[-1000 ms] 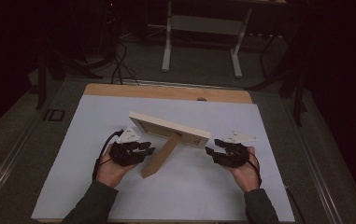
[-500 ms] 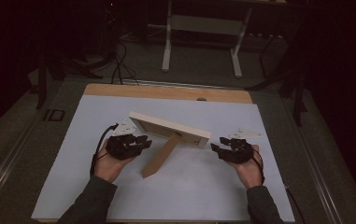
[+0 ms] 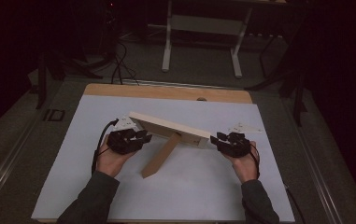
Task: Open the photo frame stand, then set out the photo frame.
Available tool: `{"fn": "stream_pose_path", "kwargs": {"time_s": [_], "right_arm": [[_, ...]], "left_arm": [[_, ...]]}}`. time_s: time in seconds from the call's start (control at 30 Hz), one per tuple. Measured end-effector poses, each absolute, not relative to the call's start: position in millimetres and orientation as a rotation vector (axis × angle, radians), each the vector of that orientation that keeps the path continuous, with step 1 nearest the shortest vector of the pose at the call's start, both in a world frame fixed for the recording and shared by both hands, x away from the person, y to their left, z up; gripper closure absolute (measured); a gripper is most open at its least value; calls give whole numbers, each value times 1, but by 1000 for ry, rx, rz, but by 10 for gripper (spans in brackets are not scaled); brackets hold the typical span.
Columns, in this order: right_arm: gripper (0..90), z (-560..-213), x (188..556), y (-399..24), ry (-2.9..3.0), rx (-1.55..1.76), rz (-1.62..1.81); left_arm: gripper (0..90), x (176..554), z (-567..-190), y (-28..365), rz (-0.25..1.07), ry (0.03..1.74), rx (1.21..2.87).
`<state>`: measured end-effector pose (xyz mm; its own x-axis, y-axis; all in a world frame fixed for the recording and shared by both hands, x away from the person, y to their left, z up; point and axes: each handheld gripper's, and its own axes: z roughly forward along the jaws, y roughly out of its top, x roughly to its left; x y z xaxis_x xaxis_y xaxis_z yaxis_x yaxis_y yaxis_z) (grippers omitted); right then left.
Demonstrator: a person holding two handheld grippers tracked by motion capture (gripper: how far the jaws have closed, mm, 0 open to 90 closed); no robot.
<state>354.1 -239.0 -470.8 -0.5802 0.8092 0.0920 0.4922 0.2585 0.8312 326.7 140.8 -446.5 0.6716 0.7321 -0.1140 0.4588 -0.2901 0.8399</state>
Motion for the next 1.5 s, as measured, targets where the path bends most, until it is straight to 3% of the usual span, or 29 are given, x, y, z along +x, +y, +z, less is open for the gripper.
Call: {"fn": "stream_pose_path", "kwargs": {"time_s": [0.67,0.73,0.87,1.3,1.5], "right_arm": [[777,-471,363,-234,2157,1222,1304],[850,-471,364,-234,2147,1226,1320],[894,-470,365,-234,2141,1230,1331],[898,-470,367,-225,2175,1200,1352],[899,-469,366,-223,2177,1191,1383]], "left_arm": [[708,339,-446,142,376,971,1915],[710,341,-446,142,373,975,1911],[719,342,-447,140,366,978,1906],[800,346,-447,137,347,979,1905],[895,345,-446,135,330,963,1902]]}}
